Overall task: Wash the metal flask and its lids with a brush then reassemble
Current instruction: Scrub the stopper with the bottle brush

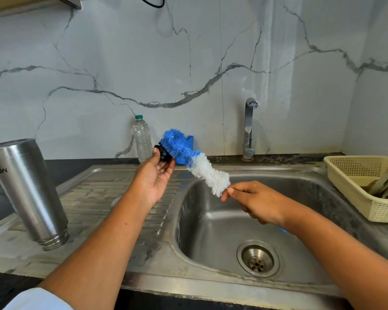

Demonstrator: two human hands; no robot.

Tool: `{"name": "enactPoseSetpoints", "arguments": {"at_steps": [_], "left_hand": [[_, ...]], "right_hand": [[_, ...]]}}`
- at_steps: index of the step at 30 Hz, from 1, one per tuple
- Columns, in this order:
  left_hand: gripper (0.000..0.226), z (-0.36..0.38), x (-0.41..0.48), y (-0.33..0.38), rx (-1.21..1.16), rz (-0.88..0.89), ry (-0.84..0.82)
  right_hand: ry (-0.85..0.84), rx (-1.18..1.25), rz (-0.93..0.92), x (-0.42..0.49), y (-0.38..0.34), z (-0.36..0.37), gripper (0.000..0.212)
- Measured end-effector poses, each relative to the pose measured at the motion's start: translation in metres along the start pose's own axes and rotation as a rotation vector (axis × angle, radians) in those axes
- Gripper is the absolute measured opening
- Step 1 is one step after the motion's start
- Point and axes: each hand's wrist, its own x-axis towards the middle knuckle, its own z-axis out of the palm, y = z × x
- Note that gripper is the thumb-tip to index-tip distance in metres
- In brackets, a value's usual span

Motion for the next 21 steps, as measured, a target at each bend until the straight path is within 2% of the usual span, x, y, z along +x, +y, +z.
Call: {"name": "enactPoseSetpoints", "arguments": {"at_steps": [5, 9, 11, 14, 19, 21], "left_hand": [[0.011, -0.002, 0.002, -0.001, 0.025, 0.035, -0.020], [0.043, -0.007, 0.009, -0.002, 0.038, 0.083, -0.042], [0.053, -0.006, 0.009, -0.003, 0.092, 0.132, -0.042], [0.051, -0.006, 0.008, -0.004, 0.191, 0.208, -0.045], [0.056, -0.009, 0.006, -0.010, 0.505, 0.354, -0.048], [0.057, -0.011, 0.008, -0.009, 0.505, 0.378, -0.019]], "right_hand": [[-0.004, 0.054, 0.045, -0.003, -0.001, -0.006, 0.037], [-0.016, 0.115, 0.086, -0.007, -0.002, -0.010, 0.036], [-0.035, 0.127, 0.106, -0.008, -0.003, -0.011, 0.036], [-0.061, 0.136, 0.132, -0.008, -0.003, -0.011, 0.035], [-0.077, 0.129, 0.132, -0.009, -0.004, -0.010, 0.035], [-0.081, 0.132, 0.125, -0.009, -0.005, -0.011, 0.035]]}}
